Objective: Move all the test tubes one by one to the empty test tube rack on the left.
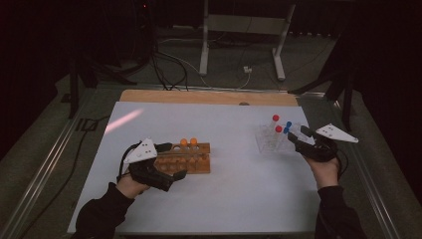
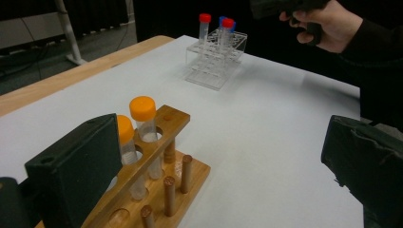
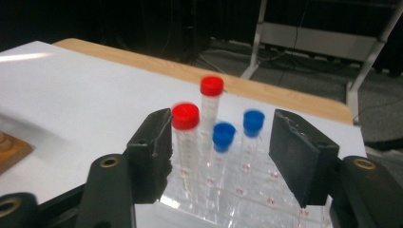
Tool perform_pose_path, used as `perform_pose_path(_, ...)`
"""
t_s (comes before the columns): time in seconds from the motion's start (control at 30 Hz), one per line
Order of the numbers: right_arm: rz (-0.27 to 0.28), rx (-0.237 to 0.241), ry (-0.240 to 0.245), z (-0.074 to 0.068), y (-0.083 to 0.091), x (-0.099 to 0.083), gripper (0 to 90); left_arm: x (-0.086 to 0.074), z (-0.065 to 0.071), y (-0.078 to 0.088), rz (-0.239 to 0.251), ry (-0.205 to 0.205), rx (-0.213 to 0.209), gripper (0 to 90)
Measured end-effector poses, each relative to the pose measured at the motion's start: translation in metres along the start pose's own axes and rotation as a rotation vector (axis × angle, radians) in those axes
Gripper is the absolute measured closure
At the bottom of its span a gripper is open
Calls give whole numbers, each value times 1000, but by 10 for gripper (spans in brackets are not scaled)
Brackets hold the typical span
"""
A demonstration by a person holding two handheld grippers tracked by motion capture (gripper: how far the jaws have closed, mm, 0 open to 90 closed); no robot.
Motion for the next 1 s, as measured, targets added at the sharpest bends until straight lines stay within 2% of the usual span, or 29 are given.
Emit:
perform_pose_path(0.13,-26,15,-12,0,-8,-10,502,-1,0,0,-3,4,-4,6)
perform_pose_path(0.27,-54,11,-15,0,-17,-18,573,-2,1,-2,-10,1,-11,6)
perform_pose_path(0.6,-110,21,-32,-1,-33,-29,656,-2,3,-2,-12,-16,-14,6)
perform_pose_path(0.77,-121,35,-51,0,-39,-32,682,-1,3,-1,-10,-17,-15,6)
perform_pose_path(1.0,-132,53,-54,-2,-45,-34,718,-1,3,0,-8,-16,-17,6)
Point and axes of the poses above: each handheld gripper's, and its own axes: y roughly backward along the jaws, x roughly out of its top, z roughly to its right, the point moved 7 cm from there along -y, roughly forward along the jaws, and after that the axes turned 12 degrees about y, right-handed, at the moved point
